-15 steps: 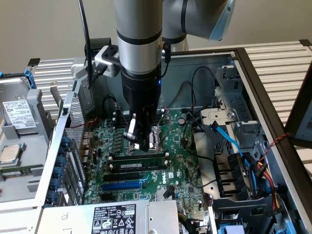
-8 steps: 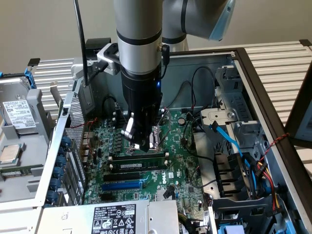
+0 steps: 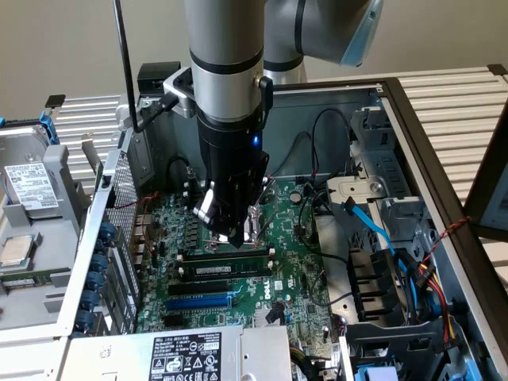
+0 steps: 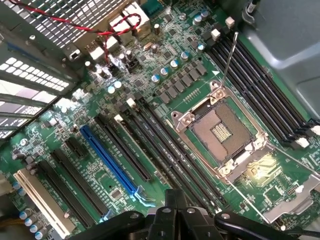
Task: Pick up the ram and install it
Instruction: 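Press down the ram until it locks into place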
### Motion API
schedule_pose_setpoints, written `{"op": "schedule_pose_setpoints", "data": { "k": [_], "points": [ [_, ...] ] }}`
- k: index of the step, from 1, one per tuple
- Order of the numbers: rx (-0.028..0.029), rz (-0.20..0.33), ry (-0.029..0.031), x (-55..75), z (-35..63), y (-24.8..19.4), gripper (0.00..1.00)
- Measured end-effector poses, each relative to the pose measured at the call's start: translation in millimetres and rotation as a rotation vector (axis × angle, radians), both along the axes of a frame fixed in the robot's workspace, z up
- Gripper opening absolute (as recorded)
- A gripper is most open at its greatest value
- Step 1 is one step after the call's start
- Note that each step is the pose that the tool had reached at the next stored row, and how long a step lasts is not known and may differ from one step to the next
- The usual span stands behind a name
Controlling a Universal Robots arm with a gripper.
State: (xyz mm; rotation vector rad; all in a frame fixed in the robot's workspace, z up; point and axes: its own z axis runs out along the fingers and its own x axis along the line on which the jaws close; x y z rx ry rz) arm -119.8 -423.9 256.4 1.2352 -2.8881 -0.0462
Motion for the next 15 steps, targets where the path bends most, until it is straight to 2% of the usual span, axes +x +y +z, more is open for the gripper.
{"op": "schedule_pose_setpoints", "data": {
  "k": [15],
  "points": [
    [0.0, -0.249, 0.0, 0.0, -0.8, 0.0, 0.1]
  ]
}}
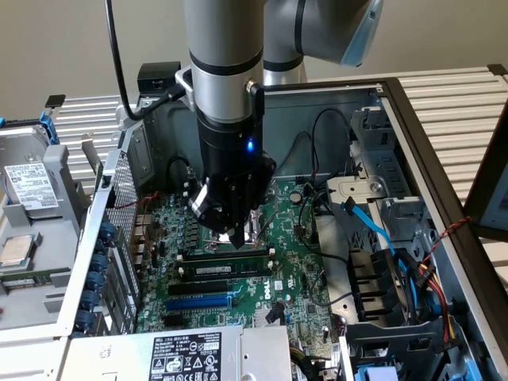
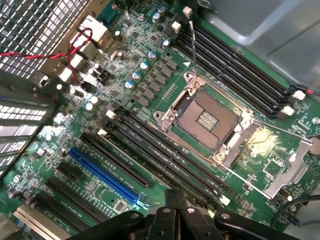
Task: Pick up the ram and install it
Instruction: 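Press down the ram until it locks into place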
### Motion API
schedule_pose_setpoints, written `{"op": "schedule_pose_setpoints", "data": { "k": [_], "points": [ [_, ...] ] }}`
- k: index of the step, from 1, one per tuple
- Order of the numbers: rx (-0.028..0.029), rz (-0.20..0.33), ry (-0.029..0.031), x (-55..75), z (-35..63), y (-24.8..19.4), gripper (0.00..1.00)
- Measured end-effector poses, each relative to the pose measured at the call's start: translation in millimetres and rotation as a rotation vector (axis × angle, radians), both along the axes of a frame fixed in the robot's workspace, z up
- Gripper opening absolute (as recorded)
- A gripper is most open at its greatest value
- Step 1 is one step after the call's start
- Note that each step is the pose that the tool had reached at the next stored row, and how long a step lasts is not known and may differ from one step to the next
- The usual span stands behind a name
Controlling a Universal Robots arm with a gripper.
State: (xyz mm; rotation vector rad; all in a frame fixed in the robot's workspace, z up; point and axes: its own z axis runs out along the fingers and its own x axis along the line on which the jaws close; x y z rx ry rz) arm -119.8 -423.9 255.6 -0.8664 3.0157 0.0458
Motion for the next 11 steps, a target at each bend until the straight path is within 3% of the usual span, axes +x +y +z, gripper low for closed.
{"op": "schedule_pose_setpoints", "data": {
  "k": [11],
  "points": [
    [-0.0001, -0.19, 0.0, 0.0, -0.9, 0.0, 0.1]
  ]
}}
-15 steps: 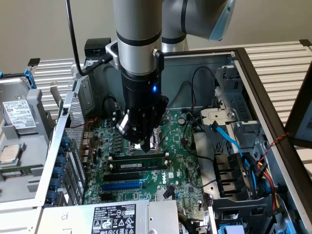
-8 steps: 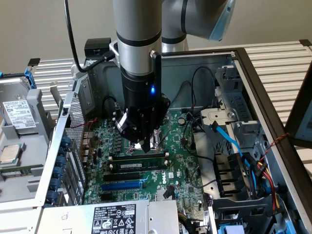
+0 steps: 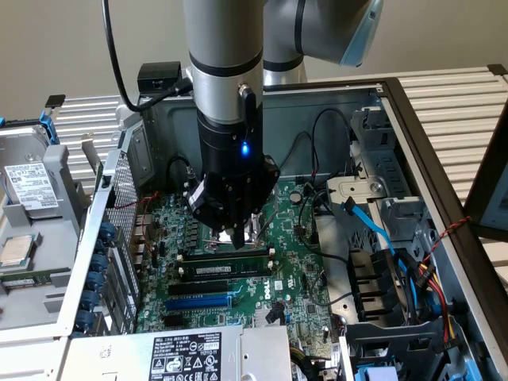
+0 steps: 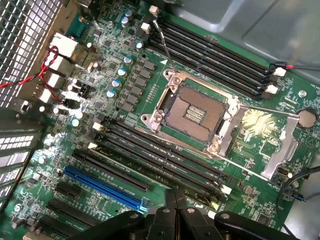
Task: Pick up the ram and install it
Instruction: 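Press down the ram until it locks into place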
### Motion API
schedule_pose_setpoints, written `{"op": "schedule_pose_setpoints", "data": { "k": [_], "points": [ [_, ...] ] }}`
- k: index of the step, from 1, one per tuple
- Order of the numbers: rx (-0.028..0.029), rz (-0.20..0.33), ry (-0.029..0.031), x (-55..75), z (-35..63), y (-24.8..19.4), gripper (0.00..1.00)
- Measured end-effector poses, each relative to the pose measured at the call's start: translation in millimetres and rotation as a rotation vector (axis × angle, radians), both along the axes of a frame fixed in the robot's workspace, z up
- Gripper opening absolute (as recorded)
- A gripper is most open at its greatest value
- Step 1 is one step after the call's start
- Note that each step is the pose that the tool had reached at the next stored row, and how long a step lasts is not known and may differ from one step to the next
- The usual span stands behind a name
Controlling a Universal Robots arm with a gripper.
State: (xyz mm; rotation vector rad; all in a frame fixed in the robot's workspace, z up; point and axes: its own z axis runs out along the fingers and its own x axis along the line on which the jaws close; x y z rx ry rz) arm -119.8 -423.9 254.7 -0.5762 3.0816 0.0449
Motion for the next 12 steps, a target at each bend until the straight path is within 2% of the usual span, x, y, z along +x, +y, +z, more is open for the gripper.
{"op": "schedule_pose_setpoints", "data": {
  "k": [2, 12],
  "points": [
    [0.0001, -0.054, -0.0001, 0.0, -0.4, 0.0, 0.1],
    [0.0001, -0.227, 0.0, 0.0, -1.6, 0.0, 0.1]
  ]
}}
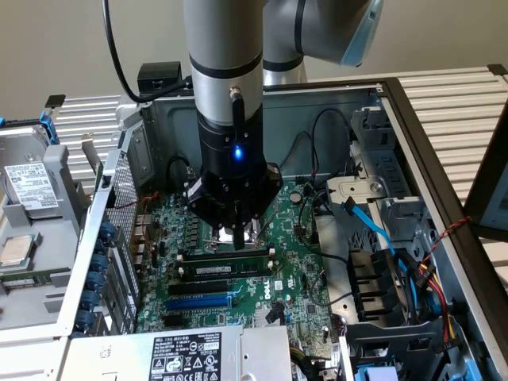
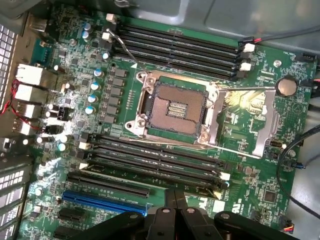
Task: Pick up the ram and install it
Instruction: 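Press down the ram until it locks into place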
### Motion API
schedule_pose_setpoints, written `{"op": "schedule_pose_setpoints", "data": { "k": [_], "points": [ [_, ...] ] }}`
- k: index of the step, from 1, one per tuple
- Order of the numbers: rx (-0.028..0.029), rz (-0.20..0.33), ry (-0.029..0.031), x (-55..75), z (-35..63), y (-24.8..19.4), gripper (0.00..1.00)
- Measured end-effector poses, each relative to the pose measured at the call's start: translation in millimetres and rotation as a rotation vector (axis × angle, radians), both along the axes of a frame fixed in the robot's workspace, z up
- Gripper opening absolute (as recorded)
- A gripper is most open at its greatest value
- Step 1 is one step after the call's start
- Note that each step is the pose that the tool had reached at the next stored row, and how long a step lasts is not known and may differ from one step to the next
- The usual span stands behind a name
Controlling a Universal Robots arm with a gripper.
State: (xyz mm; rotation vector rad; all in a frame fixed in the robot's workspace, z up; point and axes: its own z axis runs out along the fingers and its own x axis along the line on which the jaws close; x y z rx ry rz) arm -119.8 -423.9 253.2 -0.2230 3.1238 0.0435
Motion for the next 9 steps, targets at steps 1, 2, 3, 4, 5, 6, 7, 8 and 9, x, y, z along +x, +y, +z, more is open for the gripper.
{"op": "schedule_pose_setpoints", "data": {
  "k": [1, 2, 3, 4, 5, 6, 7, 8, 9],
  "points": [
    [0.0, -0.018, -0.0001, 0.0, -0.1, 0.0, 0.1],
    [0.0, -0.036, 0.0, 0.0, -0.3, 0.0, 0.1],
    [0.0, -0.053, 0.0, 0.0, -0.4, 0.0, 0.1],
    [0.0, -0.069, 0.0, 0.0, -0.5, 0.0, 0.1],
    [0.0, -0.085, 0.0, 0.0, -0.6, 0.0, 0.1],
    [0.0, -0.102, 0.0, 0.0, -0.6, 0.0, 0.1],
    [0.0, -0.115, 0.0, 0.0, -0.7, 0.0, 0.1],
    [-0.0001, -0.122, 0.0001, 0.0, -0.7, 0.0, 0.1],
    [0.0, -0.124, 0.0, 0.0, -0.7, 0.0, 0.1]
  ]
}}
